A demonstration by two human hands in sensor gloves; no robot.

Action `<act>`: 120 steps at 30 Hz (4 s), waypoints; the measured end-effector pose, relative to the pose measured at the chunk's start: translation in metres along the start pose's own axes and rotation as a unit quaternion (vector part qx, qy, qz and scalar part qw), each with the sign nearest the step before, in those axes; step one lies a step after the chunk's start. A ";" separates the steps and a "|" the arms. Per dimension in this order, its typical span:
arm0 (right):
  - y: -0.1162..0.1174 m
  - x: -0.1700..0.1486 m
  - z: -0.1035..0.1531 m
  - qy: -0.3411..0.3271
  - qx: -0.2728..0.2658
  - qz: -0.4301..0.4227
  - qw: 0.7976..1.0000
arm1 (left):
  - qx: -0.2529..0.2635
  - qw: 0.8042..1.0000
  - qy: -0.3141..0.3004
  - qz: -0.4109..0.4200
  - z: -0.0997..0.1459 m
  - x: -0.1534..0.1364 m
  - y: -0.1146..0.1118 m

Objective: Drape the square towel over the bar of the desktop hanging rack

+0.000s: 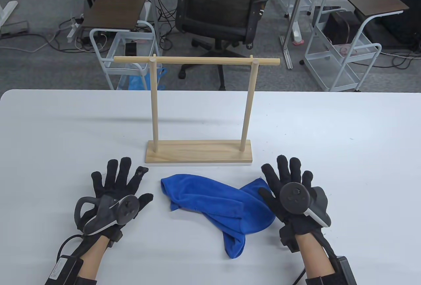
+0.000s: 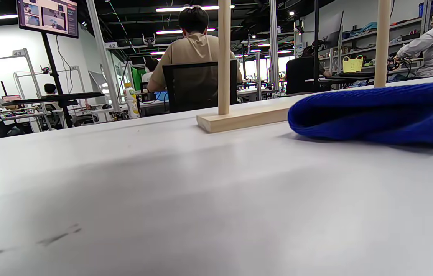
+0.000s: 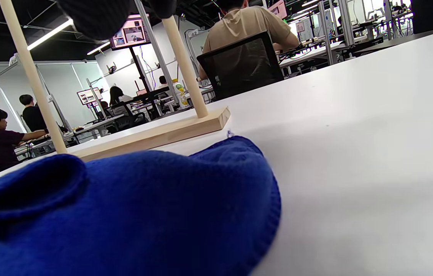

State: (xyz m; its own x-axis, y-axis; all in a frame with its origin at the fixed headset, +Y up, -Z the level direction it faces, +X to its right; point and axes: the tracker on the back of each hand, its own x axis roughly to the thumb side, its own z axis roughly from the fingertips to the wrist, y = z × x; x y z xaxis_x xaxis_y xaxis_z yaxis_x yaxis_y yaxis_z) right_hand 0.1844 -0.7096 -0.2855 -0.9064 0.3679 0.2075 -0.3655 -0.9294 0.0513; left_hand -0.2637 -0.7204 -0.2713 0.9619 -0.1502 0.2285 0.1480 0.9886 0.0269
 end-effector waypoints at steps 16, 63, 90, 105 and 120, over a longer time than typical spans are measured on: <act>-0.001 -0.003 0.002 0.002 0.005 -0.011 1.000 | 0.001 1.000 -0.002 0.003 0.001 0.000 0.000; 0.036 0.038 -0.015 -0.118 0.159 -0.036 0.980 | 0.008 1.000 0.006 0.023 0.005 -0.007 0.002; 0.021 0.064 -0.042 -0.117 0.123 -0.247 0.954 | 0.009 0.998 0.012 0.053 0.006 -0.015 0.004; -0.067 0.097 -0.058 -0.104 -0.041 -0.234 0.966 | 0.012 0.998 0.015 0.063 0.006 -0.018 0.005; -0.160 0.141 -0.081 -0.135 -0.112 -0.171 0.970 | 0.004 0.998 0.016 0.067 0.006 -0.020 0.005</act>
State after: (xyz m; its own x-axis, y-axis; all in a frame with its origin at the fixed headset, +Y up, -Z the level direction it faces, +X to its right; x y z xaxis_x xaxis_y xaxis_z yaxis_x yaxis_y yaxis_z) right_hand 0.0979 -0.5069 -0.3440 -0.6477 0.6037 0.4647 -0.6985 -0.7141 -0.0458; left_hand -0.2834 -0.7127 -0.2694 0.9799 -0.0167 0.1989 0.0156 0.9999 0.0068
